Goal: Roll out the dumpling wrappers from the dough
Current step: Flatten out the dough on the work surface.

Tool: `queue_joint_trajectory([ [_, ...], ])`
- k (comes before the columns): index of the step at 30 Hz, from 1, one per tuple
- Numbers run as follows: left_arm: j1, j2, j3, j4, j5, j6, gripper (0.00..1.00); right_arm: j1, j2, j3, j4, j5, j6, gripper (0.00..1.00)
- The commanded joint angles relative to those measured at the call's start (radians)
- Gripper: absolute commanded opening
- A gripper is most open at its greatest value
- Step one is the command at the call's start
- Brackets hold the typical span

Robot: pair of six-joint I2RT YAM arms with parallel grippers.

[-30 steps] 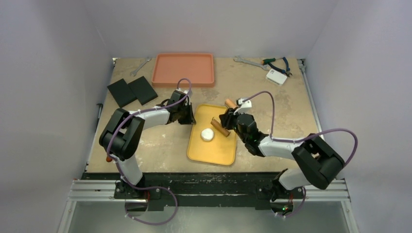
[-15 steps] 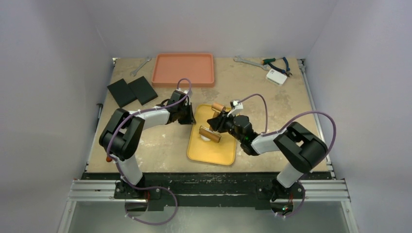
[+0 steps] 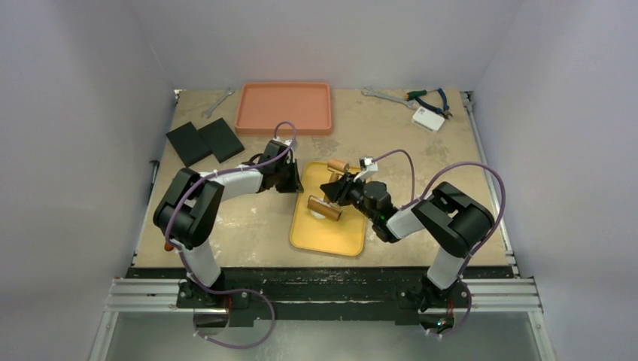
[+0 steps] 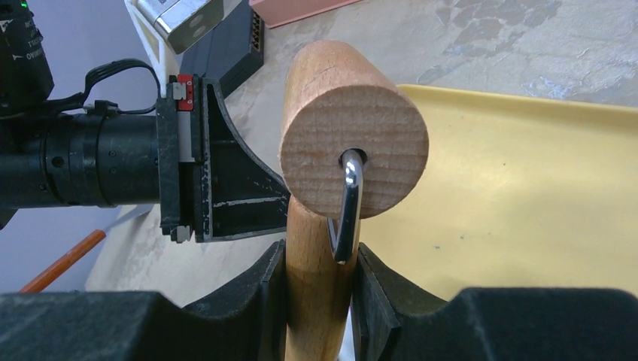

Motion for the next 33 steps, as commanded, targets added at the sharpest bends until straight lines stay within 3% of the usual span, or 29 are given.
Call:
queue_joint_trajectory([
  [1,0.001,-0.025,-0.02,-0.042,0.002,0.017,0.0,-0.023,0.031,-0.007,-0.178,0.003,-0.104,0.0],
  [7,0.002,-0.018,-0.018,-0.043,0.005,0.016,0.0,0.002,0.036,-0.001,-0.206,0.013,-0.139,0.0],
  [13,0.001,-0.014,-0.016,-0.043,0.005,0.016,0.0,0.062,0.096,-0.075,-0.079,0.01,-0.064,0.0],
  [25,0.001,-0.018,-0.013,-0.047,0.003,0.017,0.0,0.0,-0.067,0.032,-0.288,0.037,-0.208,0.0],
  [33,0.002,-0.018,-0.011,-0.047,0.005,0.018,0.0,0.048,0.008,0.005,-0.265,0.05,-0.203,0.0],
])
